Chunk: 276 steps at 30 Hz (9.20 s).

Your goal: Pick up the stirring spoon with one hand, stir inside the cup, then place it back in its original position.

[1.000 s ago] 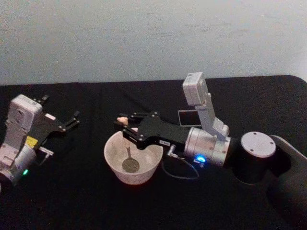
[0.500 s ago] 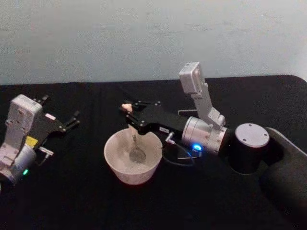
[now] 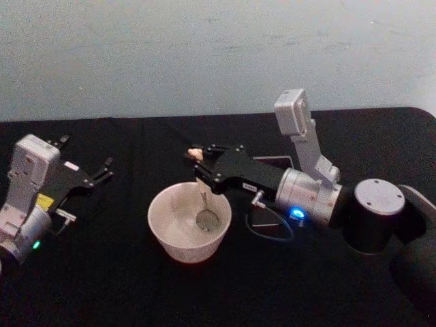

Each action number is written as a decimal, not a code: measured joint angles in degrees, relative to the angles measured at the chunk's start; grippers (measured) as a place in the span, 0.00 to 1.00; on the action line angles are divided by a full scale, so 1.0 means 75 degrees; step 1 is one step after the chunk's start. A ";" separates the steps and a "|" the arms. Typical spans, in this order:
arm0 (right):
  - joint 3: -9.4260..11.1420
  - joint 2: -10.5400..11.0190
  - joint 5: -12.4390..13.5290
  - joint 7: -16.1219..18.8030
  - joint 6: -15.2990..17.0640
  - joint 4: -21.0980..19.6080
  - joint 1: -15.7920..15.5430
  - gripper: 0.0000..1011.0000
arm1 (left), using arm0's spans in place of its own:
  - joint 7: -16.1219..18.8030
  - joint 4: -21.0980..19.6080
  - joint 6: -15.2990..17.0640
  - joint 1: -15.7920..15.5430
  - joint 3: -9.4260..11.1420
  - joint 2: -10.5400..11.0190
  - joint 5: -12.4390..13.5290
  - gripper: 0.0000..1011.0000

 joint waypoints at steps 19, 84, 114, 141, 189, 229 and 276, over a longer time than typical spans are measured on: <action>0.0528 0.0035 0.1076 -0.0350 0.0314 -0.0662 -0.0472 0.21 | 0.0000 0.0001 0.0000 0.0000 0.0000 0.0000 0.0000 0.99; 0.2167 0.0624 0.1655 -0.1703 -0.0349 -0.2050 -0.1866 0.21 | 0.0000 0.0000 0.0000 0.0000 -0.0001 0.0000 0.0000 0.99; 0.1890 0.0445 0.1307 -0.1660 0.0155 -0.1129 -0.1675 0.21 | 0.0001 0.0000 0.0000 0.0000 0.0000 0.0000 0.0000 0.99; 0.1893 0.0436 0.1256 -0.1727 0.0180 -0.1122 -0.1679 0.21 | 0.0000 0.0000 0.0000 0.0000 0.0000 0.0000 0.0000 0.99; 0.1885 0.0442 0.1188 -0.1713 0.0091 -0.1144 -0.1678 0.99 | 0.0000 0.0000 0.0000 0.0000 0.0000 0.0000 0.0000 0.99; 0.2826 -0.0421 -0.1843 -0.4763 -0.0779 -0.0420 -0.2148 0.99 | 0.0000 0.0000 0.0000 -0.0001 0.0000 0.0000 0.0000 0.99; 0.2781 -0.0393 -0.1892 -0.4814 -0.0847 -0.0478 -0.2141 0.99 | 0.0000 0.0000 0.0000 0.0000 0.0000 0.0000 0.0000 0.99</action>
